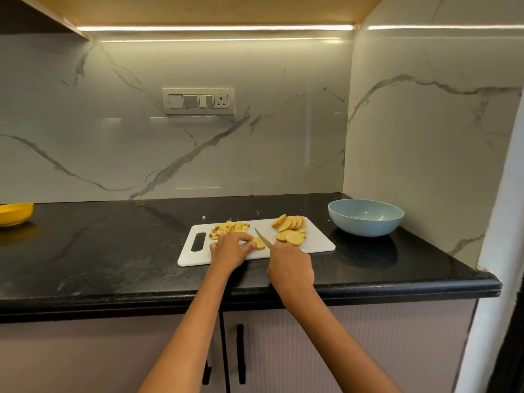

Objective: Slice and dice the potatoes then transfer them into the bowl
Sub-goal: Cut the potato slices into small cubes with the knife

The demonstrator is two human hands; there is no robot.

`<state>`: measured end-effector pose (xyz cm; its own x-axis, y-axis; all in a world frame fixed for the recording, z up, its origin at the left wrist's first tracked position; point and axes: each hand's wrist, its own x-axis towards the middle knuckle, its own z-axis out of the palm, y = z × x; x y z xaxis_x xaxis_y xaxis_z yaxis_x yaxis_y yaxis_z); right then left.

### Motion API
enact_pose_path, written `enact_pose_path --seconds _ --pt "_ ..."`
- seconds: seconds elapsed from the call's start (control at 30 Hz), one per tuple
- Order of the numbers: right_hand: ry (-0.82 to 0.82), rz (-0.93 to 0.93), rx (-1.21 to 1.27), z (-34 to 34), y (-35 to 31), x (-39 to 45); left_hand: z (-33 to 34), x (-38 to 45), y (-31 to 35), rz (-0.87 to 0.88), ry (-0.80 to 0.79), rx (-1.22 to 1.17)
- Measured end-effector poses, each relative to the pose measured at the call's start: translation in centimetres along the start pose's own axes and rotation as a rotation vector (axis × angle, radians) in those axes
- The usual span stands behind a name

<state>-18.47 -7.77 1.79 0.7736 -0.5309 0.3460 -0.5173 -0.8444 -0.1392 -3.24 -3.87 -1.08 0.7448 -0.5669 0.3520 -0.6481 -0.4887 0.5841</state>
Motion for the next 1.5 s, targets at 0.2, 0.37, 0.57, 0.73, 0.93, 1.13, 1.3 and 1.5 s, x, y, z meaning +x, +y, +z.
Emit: enact_pose_path --seconds 0.2,0.37,0.57,0.73,0.93,1.13,1.3,1.5 --pt "-0.004 -0.018 -0.006 -0.2 -0.1 0.1 0.0 0.0 0.0 -0.008 -0.01 -0.014" --pt "0.002 -0.025 -0.011 0.0 0.0 0.1 0.0 0.1 -0.1 -0.011 -0.007 -0.02" --pt "-0.011 -0.06 -0.064 -0.2 -0.3 0.9 -0.4 -0.3 0.3 0.0 -0.007 -0.024" --pt "-0.033 -0.098 -0.086 -0.8 -0.5 0.9 -0.4 -0.4 0.5 -0.013 -0.002 -0.017" --pt "0.019 -0.137 -0.168 -0.6 0.1 -1.5 -0.3 -0.3 0.4 -0.024 0.01 0.007" --pt "0.02 -0.111 -0.132 -0.2 -0.1 -0.1 -0.4 -0.6 0.4 -0.018 0.007 0.005" --pt "0.029 0.009 0.007 0.3 0.8 -0.3 -0.4 -0.4 0.3 -0.041 0.081 -0.136" --pt "0.014 -0.002 0.025 0.3 0.6 0.1 -0.5 -0.5 0.4 -0.036 0.097 -0.169"
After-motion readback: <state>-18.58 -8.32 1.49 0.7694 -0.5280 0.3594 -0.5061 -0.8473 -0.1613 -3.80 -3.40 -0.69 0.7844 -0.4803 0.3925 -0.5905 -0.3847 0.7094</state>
